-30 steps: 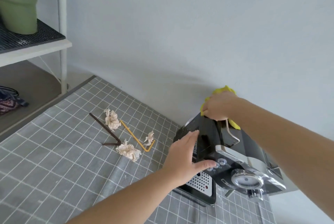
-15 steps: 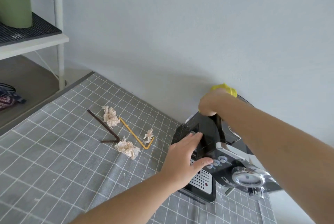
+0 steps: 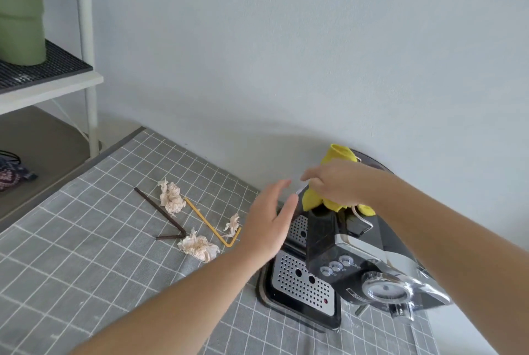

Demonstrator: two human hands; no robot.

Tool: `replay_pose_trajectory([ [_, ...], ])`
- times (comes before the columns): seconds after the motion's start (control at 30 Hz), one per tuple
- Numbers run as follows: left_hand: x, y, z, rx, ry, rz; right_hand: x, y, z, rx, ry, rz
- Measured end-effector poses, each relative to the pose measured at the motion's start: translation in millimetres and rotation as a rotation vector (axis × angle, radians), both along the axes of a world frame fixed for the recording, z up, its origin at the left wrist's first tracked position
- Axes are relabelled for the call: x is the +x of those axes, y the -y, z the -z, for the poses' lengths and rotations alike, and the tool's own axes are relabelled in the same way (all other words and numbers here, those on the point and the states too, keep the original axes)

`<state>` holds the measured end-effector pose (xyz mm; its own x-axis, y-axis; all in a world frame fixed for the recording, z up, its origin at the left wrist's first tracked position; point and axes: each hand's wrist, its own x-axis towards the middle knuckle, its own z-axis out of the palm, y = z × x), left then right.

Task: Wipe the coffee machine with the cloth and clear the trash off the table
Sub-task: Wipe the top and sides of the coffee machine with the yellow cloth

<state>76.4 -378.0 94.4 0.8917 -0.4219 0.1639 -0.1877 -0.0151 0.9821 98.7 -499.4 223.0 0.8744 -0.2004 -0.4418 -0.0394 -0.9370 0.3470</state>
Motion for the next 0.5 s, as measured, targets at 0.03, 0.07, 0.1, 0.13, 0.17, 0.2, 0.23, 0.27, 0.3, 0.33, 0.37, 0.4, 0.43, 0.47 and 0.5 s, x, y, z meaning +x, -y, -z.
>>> replay_pose_trajectory([
  [0.03, 7.2, 9.3, -10.6, -0.002, 0.016, 0.004, -6.3, 2.1, -4.7, 0.122, 0.103, 0.051],
  [0.07, 11.4, 20.0, -23.1, -0.01, 0.016, 0.043, -12.0, 5.3, -9.2, 0.223, 0.201, 0.086],
  [0.1, 13.3, 32.3, -33.3, -0.019, 0.0, 0.099, -17.5, 9.1, -11.7, 0.305, 0.292, 0.12],
  [0.13, 11.0, 44.3, -41.8, -0.029, -0.023, 0.153, -23.3, 13.0, -12.6, 0.365, 0.375, 0.13],
  [0.17, 8.7, 56.1, -46.3, -0.024, -0.034, 0.182, -29.1, 19.3, -13.0, 0.428, 0.484, 0.138],
  [0.2, 7.2, 65.9, -49.2, 0.0, -0.032, 0.186, -36.4, 22.1, -15.1, 0.509, 0.611, 0.171],
  [0.23, 8.0, 73.8, -50.1, 0.033, -0.025, 0.177, -43.6, 26.8, -16.2, 0.597, 0.745, 0.221],
  [0.27, 11.3, 78.5, -51.6, 0.07, -0.026, 0.174, -51.2, 30.8, -17.8, 0.652, 0.86, 0.255],
  [0.3, 18.5, 83.4, -50.2, 0.113, -0.036, 0.183, -57.5, 35.7, -16.0, 0.662, 0.924, 0.267],
  [0.33, 24.5, 87.2, -52.1, 0.165, -0.045, 0.211, -63.5, 39.7, -12.6, 0.652, 0.932, 0.276],
  [0.37, 30.7, 92.1, -51.4, 0.225, -0.032, 0.241, -68.1, 44.6, -6.6, 0.647, 0.91, 0.293],
  [0.4, 34.0, 94.0, -49.1, 0.271, 0.019, 0.268, -71.1, 46.5, -0.8, 0.658, 0.87, 0.322],
  [0.43, 33.0, 93.6, -44.4, 0.279, 0.068, 0.272, -72.0, 49.1, 5.4, 0.671, 0.825, 0.349],
  [0.47, 29.9, 92.3, -35.9, 0.237, 0.101, 0.255, -72.0, 49.8, 10.3, 0.671, 0.769, 0.359],
  [0.5, 24.8, 90.7, -24.7, 0.169, 0.102, 0.227, -70.9, 50.2, 14.2, 0.651, 0.711, 0.361],
])
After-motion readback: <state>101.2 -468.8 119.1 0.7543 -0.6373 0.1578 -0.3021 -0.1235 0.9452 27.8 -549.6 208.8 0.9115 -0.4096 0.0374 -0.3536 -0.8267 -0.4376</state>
